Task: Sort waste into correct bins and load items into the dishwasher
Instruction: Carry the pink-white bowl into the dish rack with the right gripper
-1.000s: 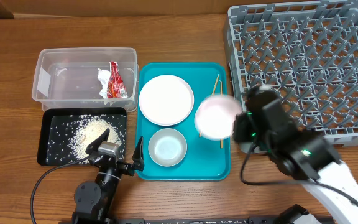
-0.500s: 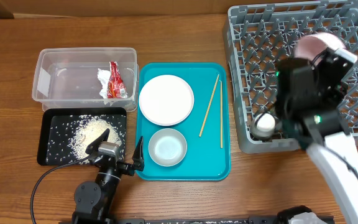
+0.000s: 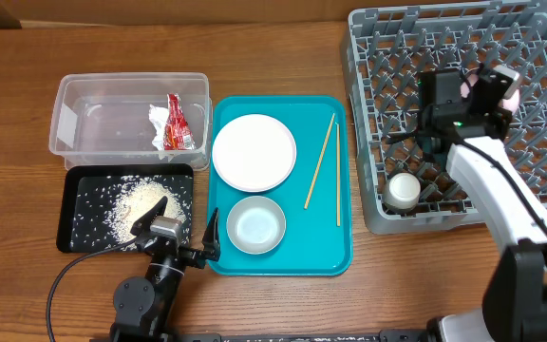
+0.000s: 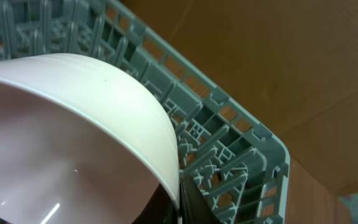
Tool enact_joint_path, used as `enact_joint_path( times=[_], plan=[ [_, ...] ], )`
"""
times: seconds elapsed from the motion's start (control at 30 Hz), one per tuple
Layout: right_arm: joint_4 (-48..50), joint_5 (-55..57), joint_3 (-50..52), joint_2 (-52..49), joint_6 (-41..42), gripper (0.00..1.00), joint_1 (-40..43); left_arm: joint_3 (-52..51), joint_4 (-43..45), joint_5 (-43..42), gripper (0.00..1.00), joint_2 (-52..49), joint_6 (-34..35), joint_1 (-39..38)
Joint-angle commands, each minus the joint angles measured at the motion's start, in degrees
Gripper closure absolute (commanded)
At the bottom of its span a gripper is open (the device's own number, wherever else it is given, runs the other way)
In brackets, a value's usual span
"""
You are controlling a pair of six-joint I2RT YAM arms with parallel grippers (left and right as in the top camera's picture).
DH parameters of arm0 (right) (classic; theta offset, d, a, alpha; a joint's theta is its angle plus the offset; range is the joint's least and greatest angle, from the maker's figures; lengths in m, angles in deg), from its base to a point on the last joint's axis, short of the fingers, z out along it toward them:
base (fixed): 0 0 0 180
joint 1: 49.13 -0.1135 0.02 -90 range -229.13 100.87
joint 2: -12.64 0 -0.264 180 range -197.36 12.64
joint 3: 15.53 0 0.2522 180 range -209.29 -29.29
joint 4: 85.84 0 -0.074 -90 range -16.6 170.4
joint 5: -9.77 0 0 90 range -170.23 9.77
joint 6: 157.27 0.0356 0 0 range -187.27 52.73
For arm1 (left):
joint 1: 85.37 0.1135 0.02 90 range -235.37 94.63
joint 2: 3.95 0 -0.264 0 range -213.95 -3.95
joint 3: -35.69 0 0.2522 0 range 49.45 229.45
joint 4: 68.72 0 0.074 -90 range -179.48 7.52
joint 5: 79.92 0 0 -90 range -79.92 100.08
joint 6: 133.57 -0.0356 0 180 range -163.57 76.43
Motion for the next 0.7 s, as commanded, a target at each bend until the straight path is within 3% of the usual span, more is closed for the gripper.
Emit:
enact_joint_path(
  times=[0.0, 0.6, 0.67],
  plan=[
    [0.1, 0.6, -0.8, -3.6, -3.8, 0.96, -0.3, -0.2, -0.1, -0.8, 0.00, 0.6, -0.2, 0.4],
    [-7.7, -1.4, -0.8, -6.0, -3.8, 0.96, -9.3, -0.2, -0.1, -0.8, 0.00, 0.6, -0.2, 0.4],
    [-9.2, -1.4, -0.9, -5.7, -3.8, 0.91, -10.1, -0.2, -0.1, -0.8, 0.00, 0.6, -0.2, 0.4]
  ],
)
